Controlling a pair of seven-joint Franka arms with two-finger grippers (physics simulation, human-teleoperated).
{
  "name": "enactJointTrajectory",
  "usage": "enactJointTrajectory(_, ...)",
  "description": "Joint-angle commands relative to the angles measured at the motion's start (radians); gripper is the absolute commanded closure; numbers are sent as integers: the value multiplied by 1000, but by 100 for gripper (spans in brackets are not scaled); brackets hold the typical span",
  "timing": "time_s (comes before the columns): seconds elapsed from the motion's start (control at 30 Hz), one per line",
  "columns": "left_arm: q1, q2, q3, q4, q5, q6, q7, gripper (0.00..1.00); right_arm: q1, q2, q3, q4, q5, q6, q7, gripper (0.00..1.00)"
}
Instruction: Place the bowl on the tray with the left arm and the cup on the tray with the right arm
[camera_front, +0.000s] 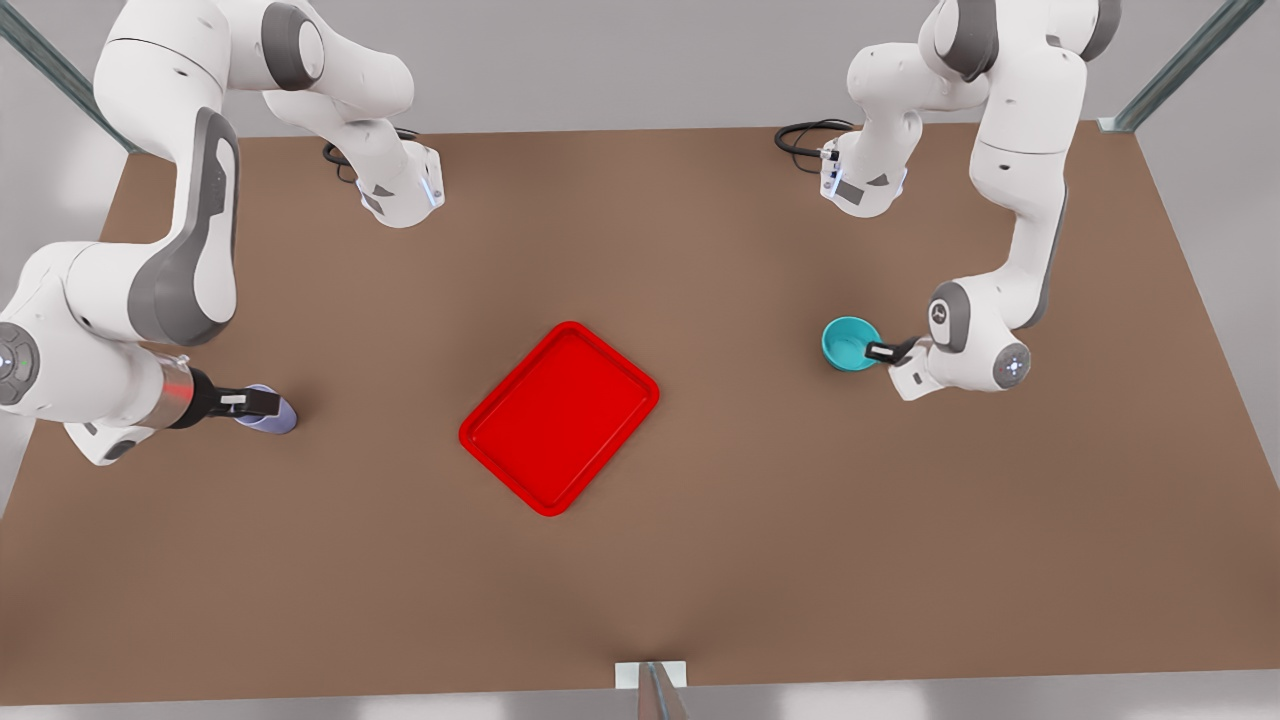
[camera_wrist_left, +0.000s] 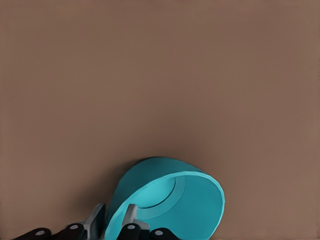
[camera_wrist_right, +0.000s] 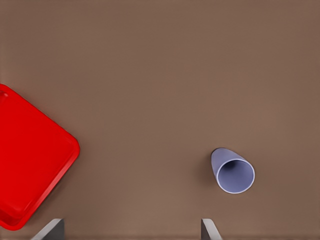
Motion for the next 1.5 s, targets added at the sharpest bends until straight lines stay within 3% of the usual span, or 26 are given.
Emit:
enactJointTrajectory(0.0,1,1,0,5,4,0,-1,77,1,0,0,0,0,0,0,0)
enactJointTrajectory(0.33,-15,9,0,18,-2,-2,-9,78,0,0,0,0,0,0,-2,0)
enactJointTrajectory(0.4,-15,10,0,24,-2,-2,-9,43,-2,3,0,0,2,0,-20,0)
enactJointTrajectory(0.47,-15,10,0,24,-2,-2,-9,43,-2,3,0,0,2,2,-20,0)
enactJointTrajectory(0.53,-15,12,0,24,-2,-2,-9,35,-2,3,0,0,2,0,-20,0)
enactJointTrajectory(0.67,-15,35,0,22,-2,3,-7,35,-3,3,0,0,2,0,-20,0)
enactJointTrajectory(0.7,-15,36,0,22,-2,0,-7,37,-2,3,0,0,2,0,-20,0)
enactJointTrajectory(0.77,-15,32,0,24,-3,-8,-12,57,-3,3,0,0,2,0,-20,0)
enactJointTrajectory(0.83,-19,32,0,24,-5,-8,-18,67,-2,3,0,-2,0,-2,-20,0)
enactJointTrajectory(1.07,-21,44,-2,24,-19,18,-26,67,-3,3,0,0,2,0,-25,0)
enactJointTrajectory(1.1,-21,44,-2,24,-19,18,-27,77,-2,3,0,0,2,2,-25,0)
enactJointTrajectory(1.13,-21,44,-2,24,-37,18,-30,79,0,3,0,0,2,2,-25,0)
enactJointTrajectory(1.37,-21,42,-2,50,-56,0,-70,79,-13,5,0,-2,2,-2,-48,0)
enactJointTrajectory(1.47,-22,16,-43,143,-82,-97,-209,79,-13,5,0,-2,2,0,-46,0)
